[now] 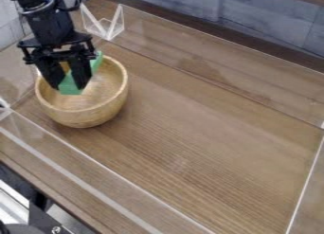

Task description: Put green object into wooden bowl

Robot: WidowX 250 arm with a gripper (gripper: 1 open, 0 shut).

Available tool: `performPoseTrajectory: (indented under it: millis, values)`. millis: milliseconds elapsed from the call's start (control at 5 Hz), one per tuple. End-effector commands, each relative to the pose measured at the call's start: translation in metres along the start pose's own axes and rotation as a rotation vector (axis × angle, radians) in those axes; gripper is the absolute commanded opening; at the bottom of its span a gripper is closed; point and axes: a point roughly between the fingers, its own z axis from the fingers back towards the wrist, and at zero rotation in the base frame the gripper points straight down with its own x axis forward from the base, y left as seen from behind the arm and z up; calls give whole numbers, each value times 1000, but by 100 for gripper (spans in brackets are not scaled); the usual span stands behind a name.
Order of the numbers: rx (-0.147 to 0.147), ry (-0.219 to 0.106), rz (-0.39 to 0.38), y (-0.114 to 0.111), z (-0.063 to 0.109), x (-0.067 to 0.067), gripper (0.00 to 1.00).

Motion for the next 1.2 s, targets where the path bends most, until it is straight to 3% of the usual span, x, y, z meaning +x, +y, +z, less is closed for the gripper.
performPoseTrajectory:
  millis: [0, 200, 400, 600, 1000]
  values:
    - [11, -49, 19, -5, 2, 7, 0]
    - [7, -51, 60, -8, -8, 4, 0]
    - [6, -41, 37, -11, -8, 5, 0]
    - [5, -29, 19, -13, -5, 5, 100]
    - [-7, -52, 160, -12, 9, 0, 100]
